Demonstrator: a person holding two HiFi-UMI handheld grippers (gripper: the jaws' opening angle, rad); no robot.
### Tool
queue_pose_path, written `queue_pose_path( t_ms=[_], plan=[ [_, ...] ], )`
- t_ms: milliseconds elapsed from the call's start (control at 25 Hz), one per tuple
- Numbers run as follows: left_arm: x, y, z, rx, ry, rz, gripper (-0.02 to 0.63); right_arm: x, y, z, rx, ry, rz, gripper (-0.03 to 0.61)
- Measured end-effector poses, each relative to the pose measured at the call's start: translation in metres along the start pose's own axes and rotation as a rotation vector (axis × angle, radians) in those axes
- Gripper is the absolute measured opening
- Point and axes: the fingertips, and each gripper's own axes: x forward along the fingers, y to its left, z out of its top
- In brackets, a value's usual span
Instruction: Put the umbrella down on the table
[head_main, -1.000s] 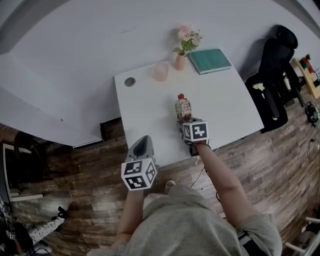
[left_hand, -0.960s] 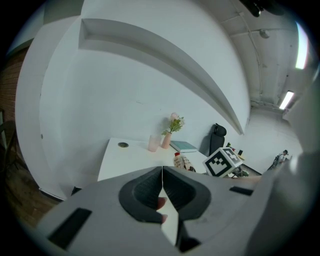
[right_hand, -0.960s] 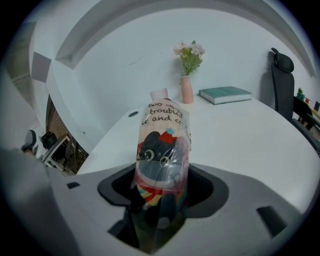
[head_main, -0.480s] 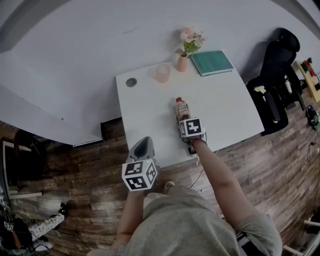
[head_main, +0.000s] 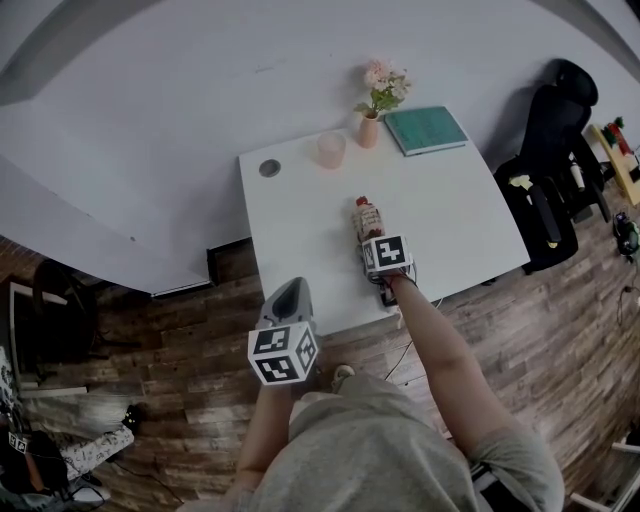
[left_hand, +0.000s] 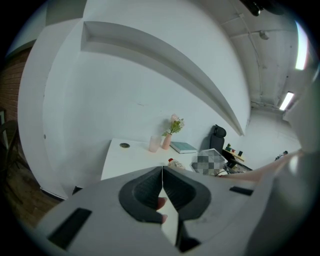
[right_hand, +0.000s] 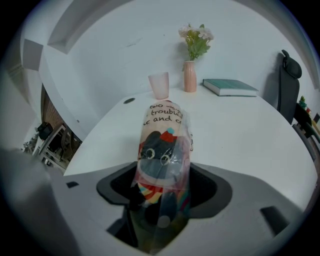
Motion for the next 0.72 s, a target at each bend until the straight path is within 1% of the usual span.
queue_pose_path(
  t_ms=[40, 120, 160, 560, 720],
  plan=[
    [-0.003, 0.001, 0.0, 0.0, -0.001, 0.0, 0.009, -0.001, 0.001, 0.0, 0.003, -0.003, 0.007, 0.291],
    [-0.009, 0.002, 0.0, 0.001, -0.002, -0.001, 0.008, -0.005, 0.001, -0.001, 0.014, -0.017, 0.011, 0.333],
    [-0.011, 0.003, 0.001, 0.002, -0.004, -0.002, 0.008, -0.008, 0.001, -0.001, 0.022, -0.028, 0.007, 0.337],
    [-0.045, 0.008, 0.0, 0.015, -0.013, -0.024, 0.009, -0.054, 0.004, -0.004, 0.073, -0.135, -0.028, 0.336],
    [-0.062, 0.009, -0.001, 0.02, -0.019, -0.032, 0.009, -0.079, 0.017, -0.011, 0.06, -0.172, -0.034, 0.331]
  ],
)
